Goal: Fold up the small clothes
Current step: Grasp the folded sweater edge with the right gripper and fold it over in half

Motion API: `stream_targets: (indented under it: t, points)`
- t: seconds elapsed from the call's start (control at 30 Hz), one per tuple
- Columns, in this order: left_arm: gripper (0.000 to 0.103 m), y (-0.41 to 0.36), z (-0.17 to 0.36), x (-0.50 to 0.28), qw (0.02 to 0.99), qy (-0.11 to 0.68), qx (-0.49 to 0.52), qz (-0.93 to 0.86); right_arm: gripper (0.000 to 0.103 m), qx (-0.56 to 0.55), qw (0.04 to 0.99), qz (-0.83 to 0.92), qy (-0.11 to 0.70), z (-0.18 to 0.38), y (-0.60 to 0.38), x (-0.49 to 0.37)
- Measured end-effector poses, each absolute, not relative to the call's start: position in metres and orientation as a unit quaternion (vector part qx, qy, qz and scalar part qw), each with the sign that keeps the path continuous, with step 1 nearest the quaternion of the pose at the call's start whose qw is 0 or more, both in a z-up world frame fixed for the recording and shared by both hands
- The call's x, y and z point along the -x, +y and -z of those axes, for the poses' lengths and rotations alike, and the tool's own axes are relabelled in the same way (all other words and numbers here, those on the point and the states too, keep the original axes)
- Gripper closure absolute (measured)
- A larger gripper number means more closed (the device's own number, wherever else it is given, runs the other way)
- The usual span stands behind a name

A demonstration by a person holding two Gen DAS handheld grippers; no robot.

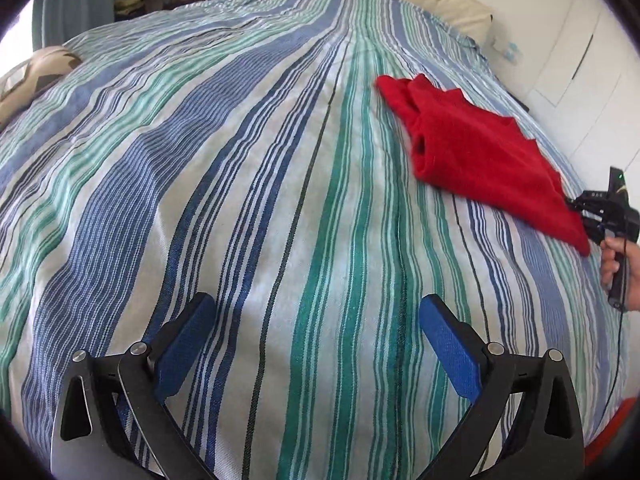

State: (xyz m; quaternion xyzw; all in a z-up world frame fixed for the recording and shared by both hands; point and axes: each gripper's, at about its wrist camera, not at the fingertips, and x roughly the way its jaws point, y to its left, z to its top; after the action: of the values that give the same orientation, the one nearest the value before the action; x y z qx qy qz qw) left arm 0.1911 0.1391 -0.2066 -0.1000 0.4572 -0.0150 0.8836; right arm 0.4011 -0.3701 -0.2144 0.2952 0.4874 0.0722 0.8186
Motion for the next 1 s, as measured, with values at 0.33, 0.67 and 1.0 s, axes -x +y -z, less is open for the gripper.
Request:
stream_targets:
  t: [0.33, 0.67, 1.0]
  points:
    - [0.002, 0.155, 0.203, -0.197, 0.875, 0.458, 0.153, 0.021, 0.095, -0.27, 0.833, -0.192, 0.444, 0.077, -0.251, -0.424]
    - [0.002, 0.168, 0.201, -0.194, 0.872, 0.459, 0.166, 0.019, 0.073, -0.154, 0.774, -0.242, 0.564, 0.156, -0.041, -0.451]
    - [0.002, 0.178, 0.201, -0.196, 0.863, 0.462, 0.205, 0.019, 0.034, -0.19, 0.791, -0.328, 0.48, 0.098, -0.094, -0.417]
